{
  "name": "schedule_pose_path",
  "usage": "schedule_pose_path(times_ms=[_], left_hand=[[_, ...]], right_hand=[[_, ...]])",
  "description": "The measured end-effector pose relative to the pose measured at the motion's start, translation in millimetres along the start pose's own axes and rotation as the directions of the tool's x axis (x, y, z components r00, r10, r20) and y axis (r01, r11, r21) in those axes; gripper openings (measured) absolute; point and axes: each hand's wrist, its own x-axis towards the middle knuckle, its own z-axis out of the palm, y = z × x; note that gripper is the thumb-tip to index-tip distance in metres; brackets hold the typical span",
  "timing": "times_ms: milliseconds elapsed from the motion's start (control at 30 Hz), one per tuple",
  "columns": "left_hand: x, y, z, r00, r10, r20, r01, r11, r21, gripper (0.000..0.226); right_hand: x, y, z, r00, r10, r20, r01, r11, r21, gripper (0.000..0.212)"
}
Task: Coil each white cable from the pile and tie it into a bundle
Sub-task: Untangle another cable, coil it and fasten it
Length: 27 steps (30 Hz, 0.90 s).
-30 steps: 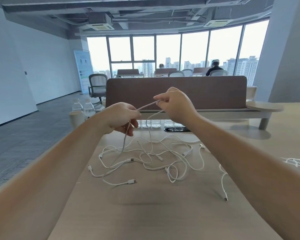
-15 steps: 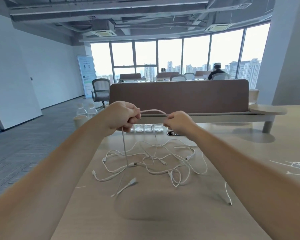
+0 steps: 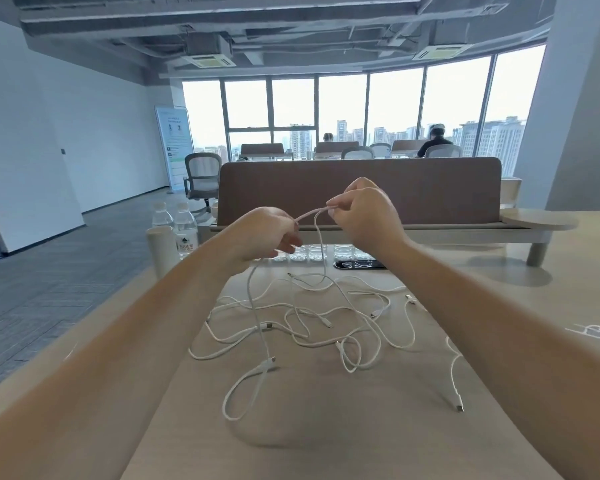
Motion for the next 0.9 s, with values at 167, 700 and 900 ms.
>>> schedule_pose_path(times_ms=[167, 700, 900], left_hand=[[2.4, 14.0, 10.2, 0.996, 0.089, -0.013, -0.088, 0.995, 0.055, 0.035], [-2.9, 4.9, 5.7, 0.977, 0.213, 0.021, -0.214, 0.977, 0.013, 0.032], [4.1, -5.6, 3.9, 0.992, 0.125, 0.005, -0.125, 0.989, 0.076, 0.031]], right_hand=[[-8.6, -7.0, 2.3, 0.993, -0.109, 0.052, 0.116, 0.980, -0.162, 0.018], [-7.5, 24.6, 30.4, 0.900, 0.258, 0.351, -0.268, 0.963, -0.021, 0.018], [-11.7, 36.5, 23.8, 0.935, 0.259, 0.244, -0.281, 0.958, 0.057, 0.015]])
